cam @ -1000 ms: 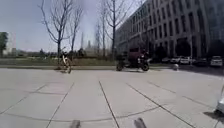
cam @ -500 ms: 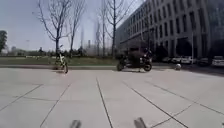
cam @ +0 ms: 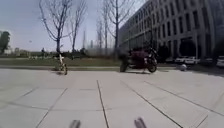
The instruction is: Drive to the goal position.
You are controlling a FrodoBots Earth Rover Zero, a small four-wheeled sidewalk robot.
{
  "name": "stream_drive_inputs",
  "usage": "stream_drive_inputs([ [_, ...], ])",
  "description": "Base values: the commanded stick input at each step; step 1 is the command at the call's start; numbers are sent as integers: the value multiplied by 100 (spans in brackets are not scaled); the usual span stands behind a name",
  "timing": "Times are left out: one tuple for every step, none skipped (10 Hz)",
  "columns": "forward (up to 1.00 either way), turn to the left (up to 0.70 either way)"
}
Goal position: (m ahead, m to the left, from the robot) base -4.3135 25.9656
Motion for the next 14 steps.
stream_drive_inputs([
  [70,35],
  [70,35],
  [70,35],
  [70,35],
  [70,35],
  [70,35],
  [70,35],
  [70,35],
  [70,35],
  [70,35],
  [70,35],
  [70,35],
  [70,35],
  [70,35],
])
